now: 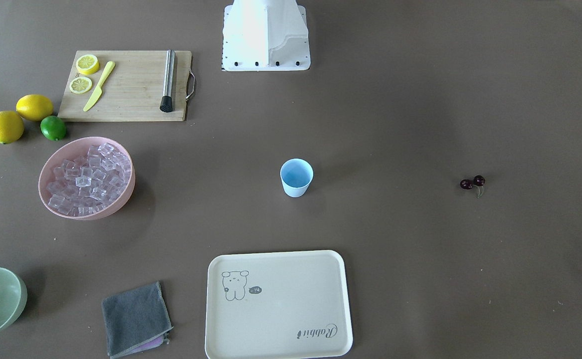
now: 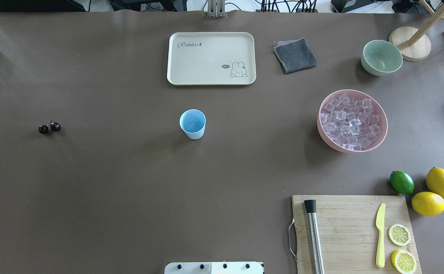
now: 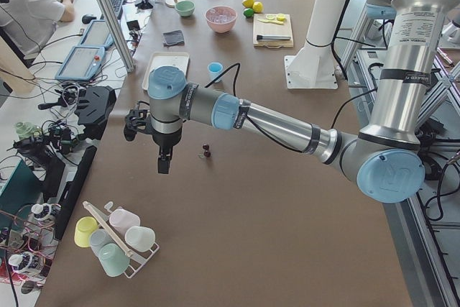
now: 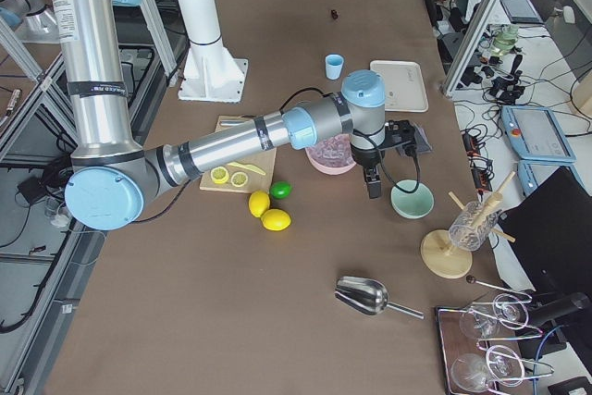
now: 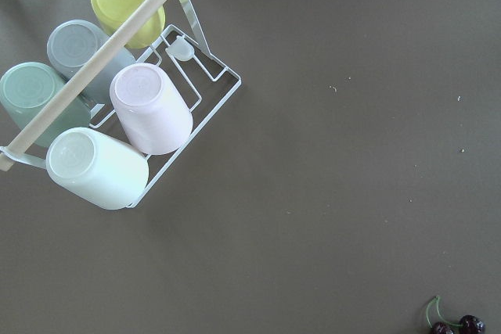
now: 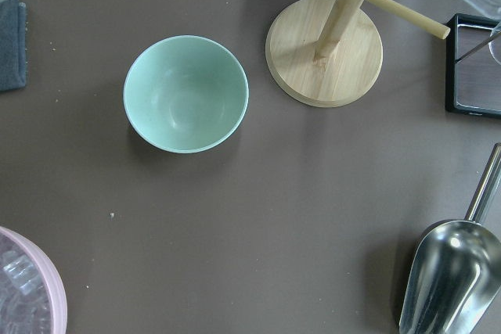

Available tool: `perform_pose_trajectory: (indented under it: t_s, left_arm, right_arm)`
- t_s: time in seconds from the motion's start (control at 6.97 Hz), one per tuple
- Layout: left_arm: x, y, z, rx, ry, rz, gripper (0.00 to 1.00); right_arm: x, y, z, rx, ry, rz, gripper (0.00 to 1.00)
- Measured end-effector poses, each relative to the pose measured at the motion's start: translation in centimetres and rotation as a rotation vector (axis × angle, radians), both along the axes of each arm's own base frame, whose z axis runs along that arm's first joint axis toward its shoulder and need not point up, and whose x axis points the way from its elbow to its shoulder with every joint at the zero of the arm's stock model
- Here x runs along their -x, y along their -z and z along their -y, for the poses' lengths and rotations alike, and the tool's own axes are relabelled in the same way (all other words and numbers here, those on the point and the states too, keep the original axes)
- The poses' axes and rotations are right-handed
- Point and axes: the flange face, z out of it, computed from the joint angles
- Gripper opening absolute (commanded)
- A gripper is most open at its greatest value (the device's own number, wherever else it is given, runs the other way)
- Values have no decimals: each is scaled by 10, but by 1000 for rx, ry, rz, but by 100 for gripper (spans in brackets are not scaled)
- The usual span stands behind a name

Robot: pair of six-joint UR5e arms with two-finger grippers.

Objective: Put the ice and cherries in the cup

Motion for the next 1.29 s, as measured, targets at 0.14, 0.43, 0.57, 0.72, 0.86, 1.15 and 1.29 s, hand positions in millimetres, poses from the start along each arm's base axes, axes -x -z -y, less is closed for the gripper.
perform_pose_trajectory:
  t_s: [0.14, 0.43, 0.57, 0.72, 0.86, 1.15, 1.29]
  left_arm:
    - [0, 1, 0, -3, 0, 0, 98]
    - [3, 15, -4, -32, 5, 0, 98]
    - [4, 19, -5, -41, 7, 0, 98]
    - [4, 21, -5, -46, 8, -1, 98]
    - [4, 22, -5, -49, 9, -1, 98]
    - [5, 25, -19, -60, 11, 0, 98]
    - [5, 25, -28, -64, 12, 0, 98]
  right_arm:
    - [0, -3, -1, 5, 0, -1, 100]
    - [-1, -6, -7, 10, -1, -1, 100]
    - [-1, -2, -9, 2, -1, -1, 100]
    - [-2, 1, -11, -4, -1, -1, 100]
    - [-2, 2, -11, -8, -3, -2, 100]
    - [-2, 4, -11, -9, -4, 1, 100]
    - [-2, 5, -11, -8, -5, 3, 100]
